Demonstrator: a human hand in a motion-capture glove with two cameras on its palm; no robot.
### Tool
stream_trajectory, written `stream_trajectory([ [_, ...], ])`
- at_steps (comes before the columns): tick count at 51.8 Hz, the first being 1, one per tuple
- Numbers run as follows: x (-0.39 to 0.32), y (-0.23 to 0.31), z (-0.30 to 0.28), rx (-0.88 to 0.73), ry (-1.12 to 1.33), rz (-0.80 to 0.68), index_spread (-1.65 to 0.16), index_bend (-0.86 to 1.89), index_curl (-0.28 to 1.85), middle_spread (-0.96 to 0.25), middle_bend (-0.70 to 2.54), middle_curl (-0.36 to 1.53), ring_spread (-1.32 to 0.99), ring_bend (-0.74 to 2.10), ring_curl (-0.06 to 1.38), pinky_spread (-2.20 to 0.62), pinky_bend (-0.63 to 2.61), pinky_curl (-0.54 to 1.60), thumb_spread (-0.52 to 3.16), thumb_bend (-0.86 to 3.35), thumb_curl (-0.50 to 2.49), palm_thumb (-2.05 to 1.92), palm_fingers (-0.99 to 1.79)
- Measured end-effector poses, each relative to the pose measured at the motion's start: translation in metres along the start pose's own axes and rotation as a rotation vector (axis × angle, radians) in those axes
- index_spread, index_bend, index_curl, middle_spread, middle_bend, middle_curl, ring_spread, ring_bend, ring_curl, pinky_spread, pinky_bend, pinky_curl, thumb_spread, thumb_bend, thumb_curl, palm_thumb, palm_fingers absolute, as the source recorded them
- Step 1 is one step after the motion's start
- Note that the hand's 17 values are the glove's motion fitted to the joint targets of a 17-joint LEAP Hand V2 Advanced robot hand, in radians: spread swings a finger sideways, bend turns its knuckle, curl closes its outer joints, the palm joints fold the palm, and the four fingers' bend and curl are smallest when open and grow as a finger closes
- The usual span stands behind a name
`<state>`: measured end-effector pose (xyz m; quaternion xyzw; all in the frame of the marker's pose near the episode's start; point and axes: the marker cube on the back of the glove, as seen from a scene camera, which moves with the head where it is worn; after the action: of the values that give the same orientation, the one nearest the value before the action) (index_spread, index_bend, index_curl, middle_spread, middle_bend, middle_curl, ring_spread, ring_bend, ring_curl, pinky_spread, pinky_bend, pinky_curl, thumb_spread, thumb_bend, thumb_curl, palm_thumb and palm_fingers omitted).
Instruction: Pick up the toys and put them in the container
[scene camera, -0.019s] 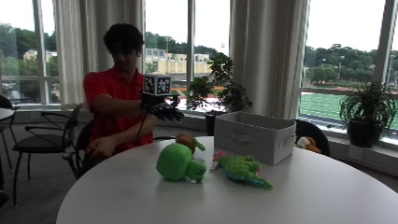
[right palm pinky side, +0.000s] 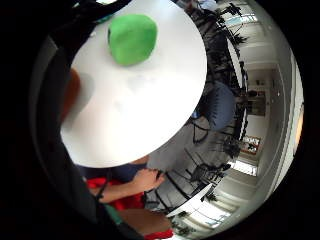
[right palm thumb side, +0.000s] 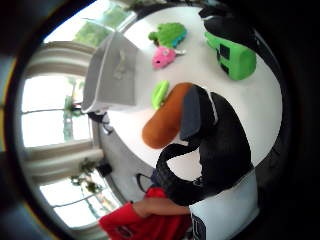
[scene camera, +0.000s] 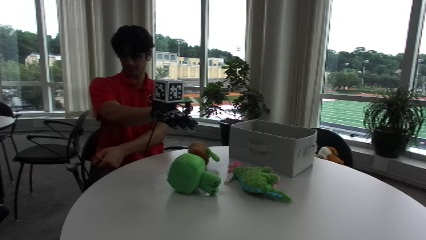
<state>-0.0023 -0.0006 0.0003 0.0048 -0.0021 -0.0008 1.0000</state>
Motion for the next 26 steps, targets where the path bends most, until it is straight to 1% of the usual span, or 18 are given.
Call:
stream_trajectory([
  [4,-0.006,0.0,0.0,0.006,-0.023,-0.017,-0.23,0.17,0.08,-0.16,0.23,0.07,-0.16,0.21,0.05,-0.07,0.48,0.15,0.8,0.09,0.02,0.08,0.3],
  [8,-0.012,0.0,0.001,0.008,-0.038,-0.03,-0.27,0.15,0.1,-0.19,0.23,0.1,-0.21,0.22,0.08,-0.09,0.5,0.19,1.02,0.08,0.05,0.04,0.23],
  [9,-0.013,0.0,0.001,0.009,-0.04,-0.032,-0.29,0.16,0.11,-0.19,0.24,0.11,-0.22,0.23,0.08,-0.09,0.51,0.19,1.08,0.08,0.06,0.04,0.25],
  [10,-0.014,0.0,0.002,0.009,-0.043,-0.034,-0.29,0.15,0.11,-0.2,0.23,0.12,-0.23,0.22,0.08,-0.1,0.51,0.2,1.1,0.07,0.06,0.02,0.2],
  [16,-0.019,-0.002,0.003,0.018,-0.082,-0.051,-0.33,0.15,0.13,-0.21,0.22,0.15,-0.27,0.24,0.11,-0.1,0.55,0.23,1.23,0.04,0.1,-0.01,0.14],
  [22,-0.027,-0.005,0.005,0.054,-0.13,-0.069,-0.33,0.13,0.14,-0.2,0.19,0.18,-0.27,0.25,0.13,-0.09,0.61,0.27,1.24,-0.04,0.12,-0.06,0.04],
  [26,-0.031,-0.006,0.007,0.046,-0.136,-0.067,-0.34,0.14,0.15,-0.19,0.19,0.2,-0.26,0.25,0.14,-0.08,0.63,0.28,1.23,-0.05,0.12,-0.07,0.02],
])
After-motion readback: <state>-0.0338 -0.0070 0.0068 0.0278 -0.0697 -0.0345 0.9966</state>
